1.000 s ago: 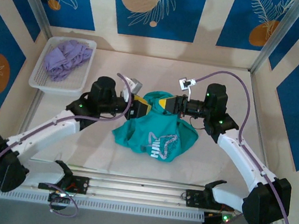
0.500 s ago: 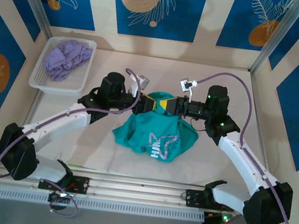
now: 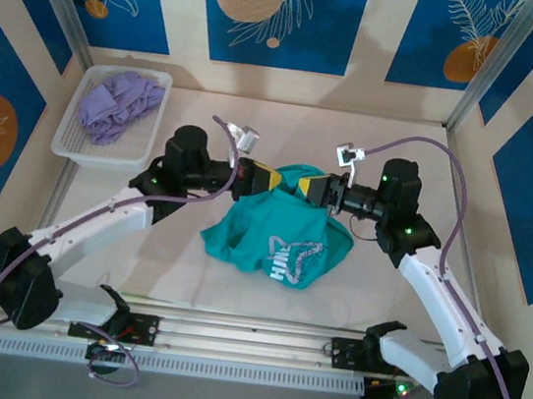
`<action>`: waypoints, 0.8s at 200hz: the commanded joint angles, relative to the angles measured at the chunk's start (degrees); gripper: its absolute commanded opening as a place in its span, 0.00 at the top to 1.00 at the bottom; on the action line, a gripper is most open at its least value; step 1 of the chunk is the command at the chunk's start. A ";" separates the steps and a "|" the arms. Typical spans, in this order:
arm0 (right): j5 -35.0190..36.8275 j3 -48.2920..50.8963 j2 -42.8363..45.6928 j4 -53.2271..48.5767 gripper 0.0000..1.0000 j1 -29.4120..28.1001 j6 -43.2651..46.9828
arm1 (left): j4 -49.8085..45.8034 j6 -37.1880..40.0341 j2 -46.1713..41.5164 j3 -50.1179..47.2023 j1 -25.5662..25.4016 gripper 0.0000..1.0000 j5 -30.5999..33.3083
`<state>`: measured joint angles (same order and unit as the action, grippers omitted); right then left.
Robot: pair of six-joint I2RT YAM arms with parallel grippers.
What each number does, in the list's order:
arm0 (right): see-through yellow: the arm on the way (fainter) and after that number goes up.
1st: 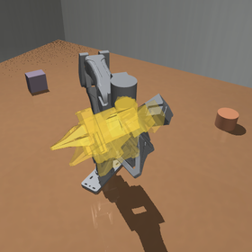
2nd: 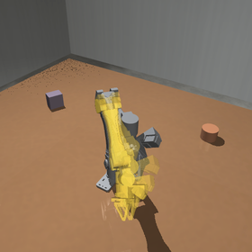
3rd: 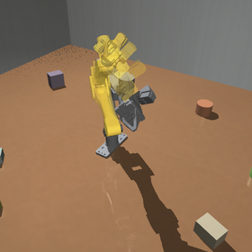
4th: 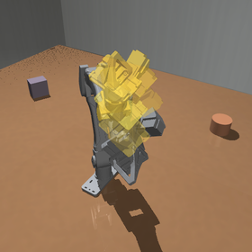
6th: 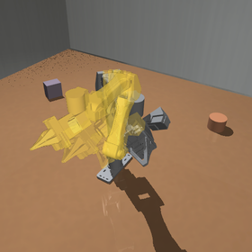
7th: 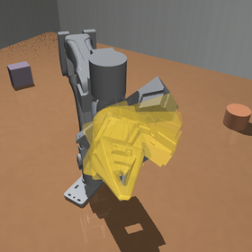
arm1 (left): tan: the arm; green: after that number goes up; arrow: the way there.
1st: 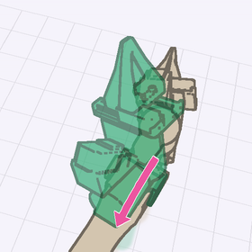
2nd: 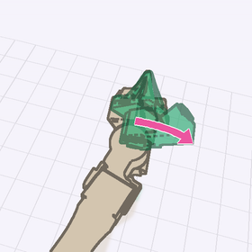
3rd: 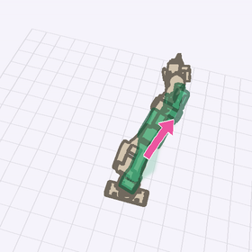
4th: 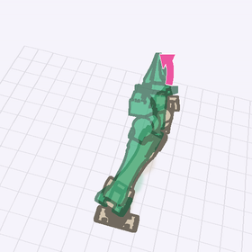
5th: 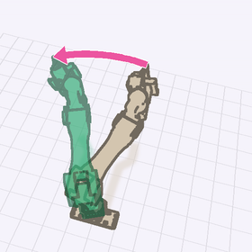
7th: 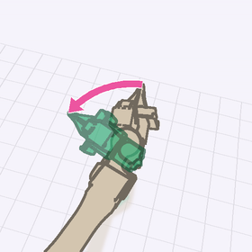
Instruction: Fold the inside-out t-shirt
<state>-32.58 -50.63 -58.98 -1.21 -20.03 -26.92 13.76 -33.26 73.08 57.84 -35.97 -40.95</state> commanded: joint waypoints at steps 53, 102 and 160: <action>9.90 1.45 -0.02 2.06 0.89 -4.13 -0.29 | 13.60 -9.08 -5.70 -4.58 2.65 1.00 -10.86; 13.80 -3.89 -1.22 -11.19 0.69 -1.94 2.48 | 19.37 -9.42 -6.76 -7.45 3.67 1.00 -11.40; 24.94 -3.72 3.24 -17.15 0.48 -10.75 20.33 | 17.70 -8.93 -5.91 -6.30 4.25 1.00 -11.30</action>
<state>-13.72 -53.25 -57.60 -15.07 -27.68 -15.68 28.73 -42.33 67.90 50.87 -32.42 -50.63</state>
